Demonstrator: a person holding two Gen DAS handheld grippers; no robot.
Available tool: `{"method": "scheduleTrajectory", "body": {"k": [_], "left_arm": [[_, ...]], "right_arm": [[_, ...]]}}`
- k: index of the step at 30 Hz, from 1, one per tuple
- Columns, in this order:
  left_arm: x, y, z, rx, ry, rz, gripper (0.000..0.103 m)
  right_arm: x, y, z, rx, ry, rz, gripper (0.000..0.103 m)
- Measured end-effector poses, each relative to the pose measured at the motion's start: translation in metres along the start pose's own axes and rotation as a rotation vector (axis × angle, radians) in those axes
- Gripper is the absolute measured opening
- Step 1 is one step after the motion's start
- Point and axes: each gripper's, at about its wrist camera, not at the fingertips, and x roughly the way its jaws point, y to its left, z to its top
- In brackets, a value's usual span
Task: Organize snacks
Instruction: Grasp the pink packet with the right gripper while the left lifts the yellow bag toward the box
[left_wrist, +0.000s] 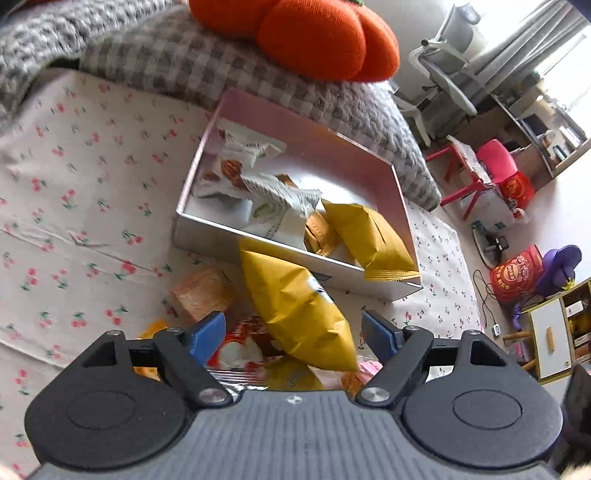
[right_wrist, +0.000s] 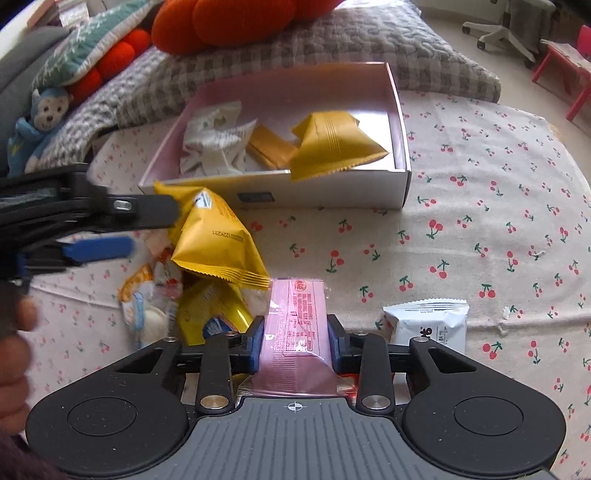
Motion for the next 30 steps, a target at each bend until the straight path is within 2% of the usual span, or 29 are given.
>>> {"method": "scheduleTrajectory", "body": {"k": [4, 6, 8, 9, 10, 13, 14, 16, 21, 30], "left_arm": [[0.011, -0.017, -0.004, 0.065, -0.020, 0.041, 0.074], [0.015, -0.024, -0.006, 0.104, -0.045, 0.089, 0.067], [0.022, -0.029, -0.007, 0.129, -0.064, 0.124, 0.065], [0.027, -0.032, -0.008, 0.142, -0.065, 0.132, 0.056], [0.031, -0.035, -0.008, 0.160, -0.065, 0.152, 0.050], [0.034, -0.045, -0.012, 0.214, -0.098, 0.201, 0.046], [0.032, -0.047, -0.013, 0.228, -0.110, 0.207, 0.041], [0.029, -0.045, -0.011, 0.229, -0.125, 0.200, 0.038], [0.019, -0.031, -0.004, 0.154, -0.122, 0.152, 0.031], [-0.011, -0.019, -0.005, 0.073, -0.138, 0.080, 0.027]], "right_arm": [[-0.007, -0.010, 0.001, 0.049, -0.022, 0.000, 0.032], [-0.010, -0.016, 0.002, 0.069, -0.033, -0.005, 0.032], [-0.013, -0.022, 0.003, 0.090, -0.040, -0.011, 0.032], [-0.013, -0.023, 0.002, 0.097, -0.042, -0.015, 0.032], [-0.014, -0.025, 0.002, 0.104, -0.042, -0.015, 0.032], [-0.012, -0.029, 0.003, 0.124, -0.040, -0.026, 0.032], [-0.012, -0.031, 0.003, 0.129, -0.040, -0.030, 0.032], [-0.011, -0.033, 0.004, 0.141, -0.040, -0.029, 0.032], [-0.015, -0.038, 0.004, 0.165, -0.053, -0.002, 0.032], [-0.022, -0.047, 0.004, 0.211, -0.074, 0.033, 0.032]]}}
